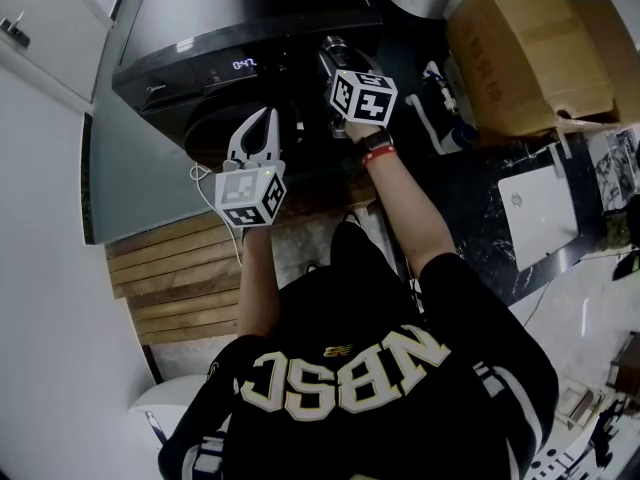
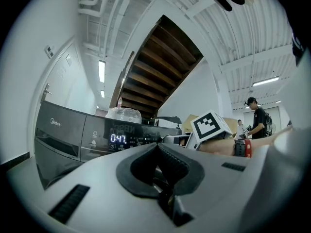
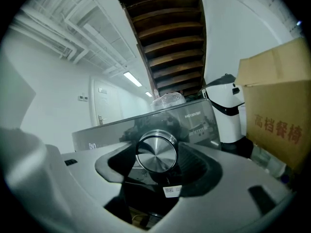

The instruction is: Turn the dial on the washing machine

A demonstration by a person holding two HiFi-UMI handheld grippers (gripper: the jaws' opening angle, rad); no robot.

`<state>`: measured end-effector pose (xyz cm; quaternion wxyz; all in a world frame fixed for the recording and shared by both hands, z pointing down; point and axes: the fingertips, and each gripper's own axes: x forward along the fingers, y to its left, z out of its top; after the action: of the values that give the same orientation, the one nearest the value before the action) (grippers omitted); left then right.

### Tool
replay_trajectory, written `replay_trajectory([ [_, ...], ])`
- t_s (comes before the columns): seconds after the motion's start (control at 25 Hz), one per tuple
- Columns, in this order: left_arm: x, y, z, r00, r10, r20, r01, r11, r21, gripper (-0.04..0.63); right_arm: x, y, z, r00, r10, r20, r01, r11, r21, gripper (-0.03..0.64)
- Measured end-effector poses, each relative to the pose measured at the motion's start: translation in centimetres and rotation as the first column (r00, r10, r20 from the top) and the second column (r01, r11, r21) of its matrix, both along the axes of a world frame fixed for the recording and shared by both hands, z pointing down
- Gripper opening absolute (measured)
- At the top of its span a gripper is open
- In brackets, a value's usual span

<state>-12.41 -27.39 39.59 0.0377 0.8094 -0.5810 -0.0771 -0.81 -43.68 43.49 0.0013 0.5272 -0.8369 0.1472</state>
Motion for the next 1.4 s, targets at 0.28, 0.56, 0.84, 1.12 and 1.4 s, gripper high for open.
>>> replay_trajectory([
  [0.28, 0.3, 0.1, 0.0, 1.0, 0.005, 0.006, -0.005, 1.0, -0.001, 0.009, 0.7, 0.3, -0.7, 0.981, 0.019, 0.195, -0.003, 0.997, -0.079, 0.279],
  [0.56, 0.7, 0.1, -0.1, 1.0, 0.012, 0.008, -0.012, 1.0, 0.002, 0.009, 0.9, 0.2, -0.6, 0.93, 0.036, 0.365, 0.025, 0.987, -0.162, 0.279],
  [0.84, 0.5, 0.0, -0.1, 1.0, 0.009, 0.0, -0.009, 1.0, 0.0, 0.009, 1.0, 0.1, -0.5, 0.898, 0.054, 0.437, 0.036, 0.98, -0.194, 0.279],
  [1.12, 0.8, -0.1, 0.0, 1.0, 0.012, 0.001, -0.012, 1.0, 0.0, 0.009, 1.2, -0.1, -0.3, 0.825, 0.085, 0.558, 0.067, 0.967, -0.247, 0.278],
  [1.4, 0.8, -0.1, -0.2, 1.0, 0.007, 0.005, -0.007, 1.0, 0.009, 0.009, 1.1, 0.0, -0.2, 0.839, 0.071, 0.539, 0.069, 0.969, -0.236, 0.279],
])
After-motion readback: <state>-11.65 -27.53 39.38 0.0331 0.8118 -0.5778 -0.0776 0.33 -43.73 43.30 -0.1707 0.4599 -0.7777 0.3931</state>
